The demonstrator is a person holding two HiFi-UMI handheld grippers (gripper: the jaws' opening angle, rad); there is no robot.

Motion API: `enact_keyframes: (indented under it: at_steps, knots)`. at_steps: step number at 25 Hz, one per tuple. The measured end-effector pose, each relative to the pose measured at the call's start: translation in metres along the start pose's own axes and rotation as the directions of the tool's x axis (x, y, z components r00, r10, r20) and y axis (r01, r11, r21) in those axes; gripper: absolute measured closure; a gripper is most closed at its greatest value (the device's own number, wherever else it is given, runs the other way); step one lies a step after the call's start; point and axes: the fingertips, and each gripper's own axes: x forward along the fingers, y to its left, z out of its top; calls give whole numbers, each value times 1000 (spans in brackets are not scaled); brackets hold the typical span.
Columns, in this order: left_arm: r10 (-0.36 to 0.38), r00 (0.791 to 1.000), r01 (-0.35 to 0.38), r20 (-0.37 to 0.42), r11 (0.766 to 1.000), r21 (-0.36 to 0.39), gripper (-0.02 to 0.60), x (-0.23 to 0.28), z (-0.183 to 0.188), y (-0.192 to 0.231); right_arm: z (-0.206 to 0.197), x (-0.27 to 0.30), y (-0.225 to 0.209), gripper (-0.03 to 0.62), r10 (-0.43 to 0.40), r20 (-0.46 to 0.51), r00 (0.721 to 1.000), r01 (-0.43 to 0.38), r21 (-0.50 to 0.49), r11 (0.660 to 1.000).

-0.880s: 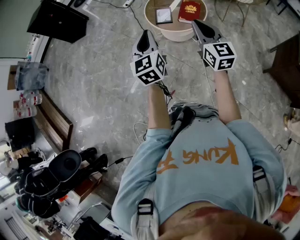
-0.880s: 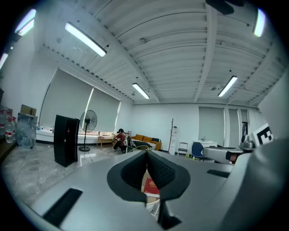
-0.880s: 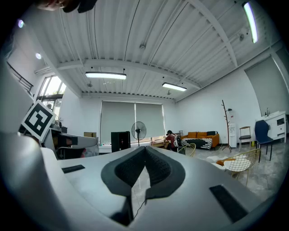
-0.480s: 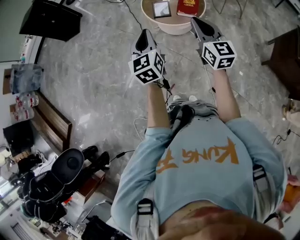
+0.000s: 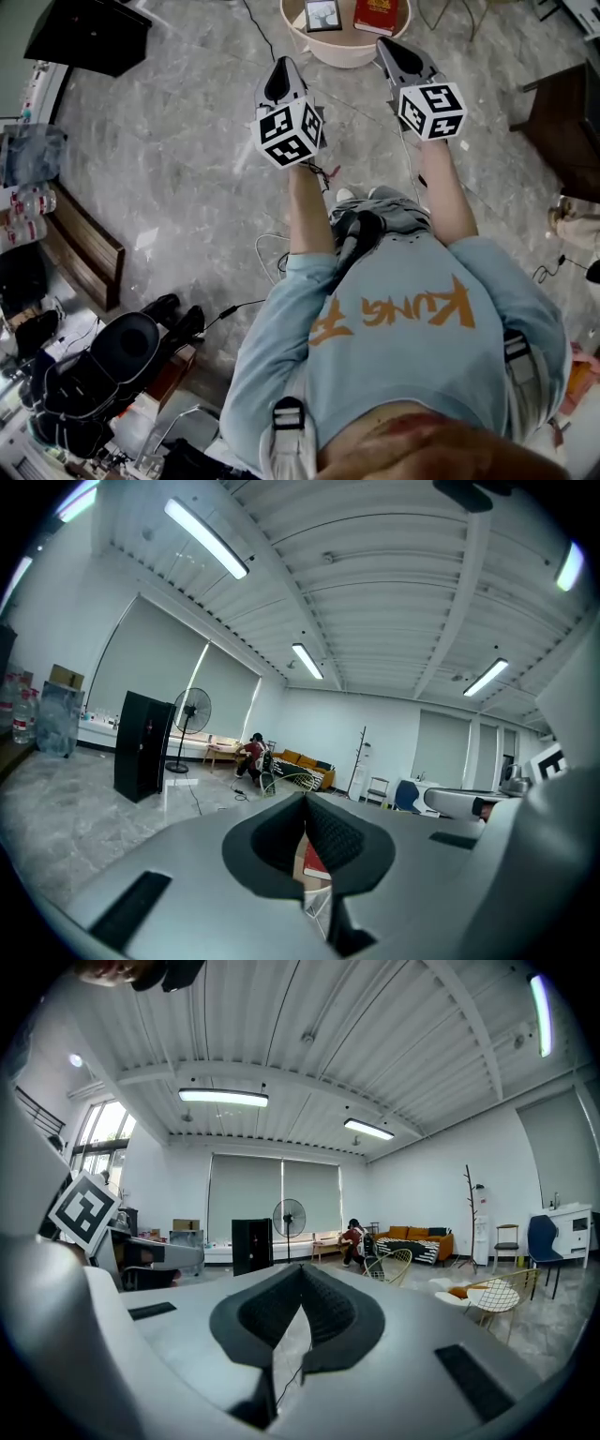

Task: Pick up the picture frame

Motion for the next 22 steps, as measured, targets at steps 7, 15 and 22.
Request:
enact_keyframes:
  at_steps: [7,15,22]
  knots:
    - [67,998,-65,20,994,-92,561,-7,1,63,6,22,28,597,18,-19,1000,-18,-27,999]
    - [3,999,0,48,999,-54,561,9,17,56,26,37,26,597,10,11,1000,-10,-20,1000]
    - [-26,998,27,51,999,-22,561,33,29,53,35,57,9,597,2,41,999,-2,13,1000]
